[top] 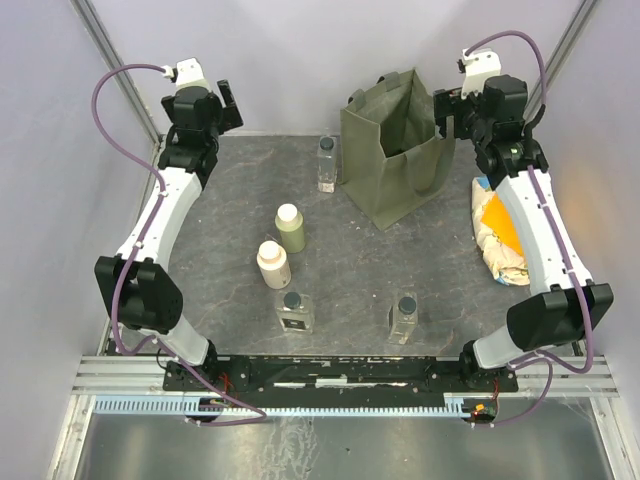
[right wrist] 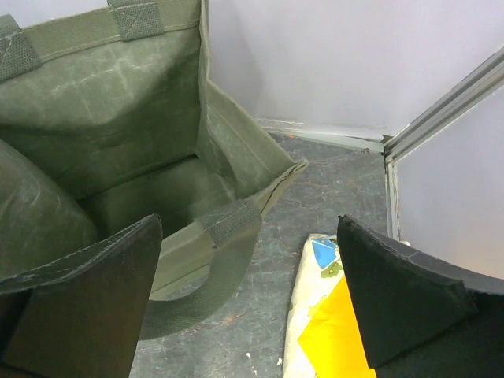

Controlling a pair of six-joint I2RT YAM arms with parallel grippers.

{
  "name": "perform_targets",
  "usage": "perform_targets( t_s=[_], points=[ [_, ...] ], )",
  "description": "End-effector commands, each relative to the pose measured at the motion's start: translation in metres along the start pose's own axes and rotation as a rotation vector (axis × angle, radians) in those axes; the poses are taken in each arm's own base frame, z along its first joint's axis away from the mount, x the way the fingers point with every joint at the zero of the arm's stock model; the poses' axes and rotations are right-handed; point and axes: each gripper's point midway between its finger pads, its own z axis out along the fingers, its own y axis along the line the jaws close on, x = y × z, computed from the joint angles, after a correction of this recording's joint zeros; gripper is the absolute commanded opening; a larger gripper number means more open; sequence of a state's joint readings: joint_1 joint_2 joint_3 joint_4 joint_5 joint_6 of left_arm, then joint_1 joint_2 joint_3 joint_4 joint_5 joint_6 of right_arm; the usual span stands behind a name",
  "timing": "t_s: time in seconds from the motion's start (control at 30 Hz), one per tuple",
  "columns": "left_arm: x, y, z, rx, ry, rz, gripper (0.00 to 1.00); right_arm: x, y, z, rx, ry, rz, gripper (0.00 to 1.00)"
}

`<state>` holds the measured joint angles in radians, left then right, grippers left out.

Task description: Place the personal care products into the canvas bag

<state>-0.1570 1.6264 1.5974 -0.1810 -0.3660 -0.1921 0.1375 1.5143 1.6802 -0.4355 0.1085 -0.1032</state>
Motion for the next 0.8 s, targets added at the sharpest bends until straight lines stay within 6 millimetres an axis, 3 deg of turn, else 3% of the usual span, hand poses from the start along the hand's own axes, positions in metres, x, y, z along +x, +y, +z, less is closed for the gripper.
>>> perform_targets(
  t_s=[0.0,0.13,0.3,0.57,0.77],
  points=[
    [-0.028,0.003,-0.002,-0.017,-0.1,-0.03,0.99,-0.014,0.0,0.0,0.003,-0.038,-0.012,1.0],
    [-0.029,-0.004,-0.004,0.048,-0.111,0.005,1.0,-0.013,0.004,0.005,-0.012,-0.04,-0.001,1.0],
    [-0.026,-0.031,-0.012,0.234,-0.111,0.107,1.0,-0.015,0.005,0.009,-0.016,-0.043,-0.005,1.0],
    [-0.02,-0.034,-0.01,0.254,-0.072,0.159,1.0,-0.016,0.004,0.013,-0.009,-0.042,-0.003,1.0],
    [-0.019,-0.036,-0.012,0.258,-0.052,0.142,1.0,-0.025,0.009,0.023,-0.021,-0.008,0.09,1.0]
  ],
)
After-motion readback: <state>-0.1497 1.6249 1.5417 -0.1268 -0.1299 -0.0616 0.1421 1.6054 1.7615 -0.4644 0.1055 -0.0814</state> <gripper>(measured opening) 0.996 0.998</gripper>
